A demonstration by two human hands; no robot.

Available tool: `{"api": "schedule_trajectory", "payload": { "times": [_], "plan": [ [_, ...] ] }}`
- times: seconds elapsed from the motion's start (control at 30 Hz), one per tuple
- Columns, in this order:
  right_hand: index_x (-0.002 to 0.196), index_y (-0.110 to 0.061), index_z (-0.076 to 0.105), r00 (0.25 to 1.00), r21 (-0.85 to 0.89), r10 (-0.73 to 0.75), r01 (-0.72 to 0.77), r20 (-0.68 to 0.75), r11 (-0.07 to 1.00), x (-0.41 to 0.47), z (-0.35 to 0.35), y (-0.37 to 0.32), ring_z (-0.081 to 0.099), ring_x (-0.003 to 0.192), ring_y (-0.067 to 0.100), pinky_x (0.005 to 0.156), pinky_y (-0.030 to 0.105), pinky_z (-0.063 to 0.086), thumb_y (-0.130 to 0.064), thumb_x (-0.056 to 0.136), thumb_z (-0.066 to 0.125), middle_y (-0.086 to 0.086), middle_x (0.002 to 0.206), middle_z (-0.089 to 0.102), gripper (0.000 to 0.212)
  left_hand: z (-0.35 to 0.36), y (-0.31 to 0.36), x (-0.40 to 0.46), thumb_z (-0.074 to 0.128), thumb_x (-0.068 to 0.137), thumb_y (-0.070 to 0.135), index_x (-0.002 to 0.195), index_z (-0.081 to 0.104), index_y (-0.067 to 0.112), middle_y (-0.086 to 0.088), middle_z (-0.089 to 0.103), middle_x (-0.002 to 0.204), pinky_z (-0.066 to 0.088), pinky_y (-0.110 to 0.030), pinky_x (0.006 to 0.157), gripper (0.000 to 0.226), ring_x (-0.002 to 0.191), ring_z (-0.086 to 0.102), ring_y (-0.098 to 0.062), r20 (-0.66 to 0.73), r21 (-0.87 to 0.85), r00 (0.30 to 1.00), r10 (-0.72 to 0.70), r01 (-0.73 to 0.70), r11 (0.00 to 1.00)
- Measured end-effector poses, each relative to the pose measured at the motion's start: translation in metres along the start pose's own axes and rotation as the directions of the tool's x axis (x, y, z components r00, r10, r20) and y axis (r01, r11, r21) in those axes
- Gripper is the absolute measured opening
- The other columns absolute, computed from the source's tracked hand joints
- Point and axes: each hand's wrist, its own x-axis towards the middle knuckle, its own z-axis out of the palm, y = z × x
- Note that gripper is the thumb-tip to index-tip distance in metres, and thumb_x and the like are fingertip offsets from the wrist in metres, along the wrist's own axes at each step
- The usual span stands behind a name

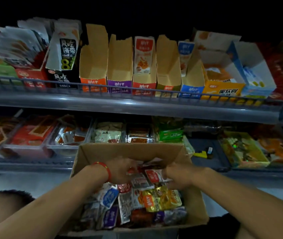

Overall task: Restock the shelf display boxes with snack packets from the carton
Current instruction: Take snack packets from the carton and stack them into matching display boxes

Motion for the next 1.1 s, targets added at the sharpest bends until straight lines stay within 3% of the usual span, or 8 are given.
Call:
{"api": "schedule_trajectory", "payload": {
  "times": [0.1, 0.27, 0.43, 0.53, 0.7, 0.83, 0.97, 1.1],
  "plan": [
    [0.134, -0.010, 0.051, 1.000, -0.033, -0.012, 0.013, 0.016, 0.999, 0.010, 0.014, 0.000, 0.058, 0.110, 0.033, 0.089, 0.048, 0.054, -0.041, 0.097, 0.065, 0.013, 0.127, 0.057, 0.051, 0.008, -0.002, 0.005, 0.057, 0.098, 0.030, 0.143, 0.050, 0.020, -0.001, 0.054, 0.141, 0.043, -0.031, 0.103, 0.047, 0.129, 0.051, -0.024, 0.232, 0.075, 0.969, -0.081, 0.065, 0.995],
    [0.160, -0.012, 0.009, 0.999, -0.105, 0.036, -0.033, 0.027, 0.994, 0.021, 0.034, -0.011, 0.053, 0.126, 0.037, 0.090, 0.043, 0.051, -0.039, 0.092, 0.072, 0.017, 0.147, 0.047, 0.096, 0.001, 0.002, 0.010, 0.057, 0.100, 0.030, 0.144, 0.049, 0.021, 0.000, 0.053, 0.141, 0.043, -0.026, 0.099, 0.046, 0.125, 0.054, -0.021, 0.157, 0.045, 0.987, -0.029, 0.022, 0.999],
    [0.140, -0.018, 0.056, 0.998, 0.242, -0.002, -0.015, 0.068, 0.970, 0.010, 0.017, -0.001, 0.053, 0.126, 0.027, 0.101, 0.040, 0.047, -0.034, 0.094, 0.071, 0.004, 0.137, 0.055, 0.050, -0.019, -0.002, 0.005, 0.062, 0.097, 0.035, 0.139, 0.055, 0.031, 0.009, 0.059, 0.126, 0.047, -0.023, 0.089, 0.043, 0.103, 0.055, -0.007, 0.006, -0.121, 1.000, -0.003, 0.004, 0.993],
    [0.098, -0.032, 0.074, 0.991, 0.513, -0.055, 0.109, -0.119, 0.852, -0.013, 0.000, 0.013, 0.065, 0.101, 0.016, 0.082, 0.033, 0.049, -0.039, 0.095, 0.070, -0.011, 0.100, 0.069, 0.009, -0.029, -0.008, -0.001, 0.072, 0.090, 0.032, 0.136, 0.057, 0.032, 0.015, 0.062, 0.113, 0.053, -0.030, 0.097, 0.048, 0.104, 0.062, -0.006, -0.115, -0.340, 0.993, -0.020, -0.020, 0.940],
    [0.098, -0.018, 0.078, 0.884, 0.860, 0.188, 0.335, -0.428, 0.385, -0.041, -0.024, 0.005, 0.073, 0.088, 0.012, 0.074, 0.025, 0.054, -0.034, 0.090, 0.076, -0.002, 0.093, 0.078, 0.018, -0.042, 0.013, -0.010, 0.081, 0.082, 0.012, 0.113, 0.066, 0.015, -0.010, 0.075, 0.106, 0.062, -0.042, 0.084, 0.034, 0.092, 0.075, -0.022, -0.276, -0.879, 0.941, -0.196, -0.164, 0.448],
    [0.105, -0.007, 0.077, 0.825, 0.861, 0.253, 0.498, -0.506, 0.101, -0.046, -0.036, -0.010, 0.075, 0.094, 0.022, 0.081, 0.029, 0.059, -0.023, 0.082, 0.078, 0.008, 0.100, 0.079, 0.028, -0.052, 0.023, -0.013, 0.070, 0.089, 0.006, 0.105, 0.065, -0.005, -0.018, 0.076, 0.097, 0.063, -0.034, 0.072, 0.020, 0.084, 0.074, -0.024, -0.335, -0.940, 0.898, -0.285, -0.338, 0.041],
    [0.106, -0.007, 0.076, 0.784, 0.823, 0.259, 0.560, -0.565, 0.101, -0.042, -0.043, -0.016, 0.075, 0.096, 0.023, 0.085, 0.032, 0.060, -0.024, 0.075, 0.080, 0.008, 0.103, 0.078, 0.036, -0.057, 0.027, -0.015, 0.070, 0.090, 0.009, 0.099, 0.070, -0.001, -0.015, 0.077, 0.092, 0.059, -0.028, 0.065, 0.013, 0.078, 0.073, -0.020, -0.419, -0.901, 0.842, -0.341, -0.431, 0.042],
    [0.112, -0.013, 0.072, 0.741, 0.780, 0.246, 0.575, -0.624, 0.248, -0.044, -0.051, -0.017, 0.074, 0.099, 0.019, 0.082, 0.027, 0.060, -0.030, 0.078, 0.076, 0.002, 0.105, 0.078, 0.039, -0.063, 0.024, -0.017, 0.069, 0.092, 0.011, 0.100, 0.073, 0.007, -0.011, 0.077, 0.088, 0.056, -0.028, 0.064, 0.009, 0.076, 0.072, -0.019, -0.593, -0.804, 0.718, -0.364, -0.511, 0.304]
  ]
}}
